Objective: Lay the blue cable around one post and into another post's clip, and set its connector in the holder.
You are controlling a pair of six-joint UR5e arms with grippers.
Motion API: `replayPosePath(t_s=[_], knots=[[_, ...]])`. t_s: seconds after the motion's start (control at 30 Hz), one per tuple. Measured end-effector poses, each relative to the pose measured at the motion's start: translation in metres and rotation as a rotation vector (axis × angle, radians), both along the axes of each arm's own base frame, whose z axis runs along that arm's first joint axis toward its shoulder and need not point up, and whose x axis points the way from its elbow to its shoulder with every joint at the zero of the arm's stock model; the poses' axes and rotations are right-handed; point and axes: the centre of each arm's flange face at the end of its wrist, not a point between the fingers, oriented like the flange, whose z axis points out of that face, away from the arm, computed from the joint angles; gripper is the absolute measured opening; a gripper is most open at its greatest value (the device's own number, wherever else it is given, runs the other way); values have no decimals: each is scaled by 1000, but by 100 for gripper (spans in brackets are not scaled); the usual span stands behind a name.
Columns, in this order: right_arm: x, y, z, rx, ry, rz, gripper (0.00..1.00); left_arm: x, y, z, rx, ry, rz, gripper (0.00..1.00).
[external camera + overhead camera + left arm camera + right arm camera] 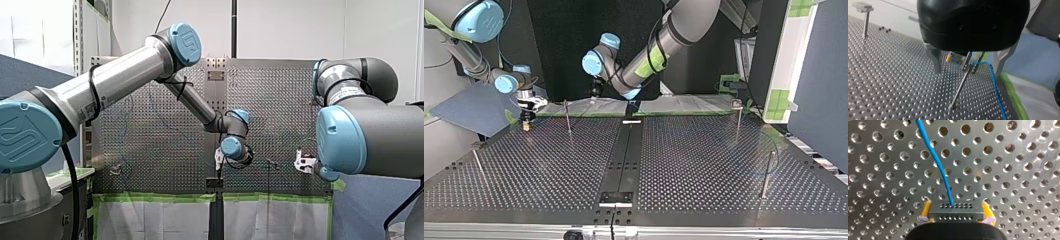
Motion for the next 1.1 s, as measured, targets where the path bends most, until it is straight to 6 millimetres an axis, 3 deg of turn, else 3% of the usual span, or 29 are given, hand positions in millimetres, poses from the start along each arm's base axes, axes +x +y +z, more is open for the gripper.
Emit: replayPosePath(t_s=[1.1], knots=[[6,1,0,-1,0,13,0,10,-3,4,78,-69,-90,100]])
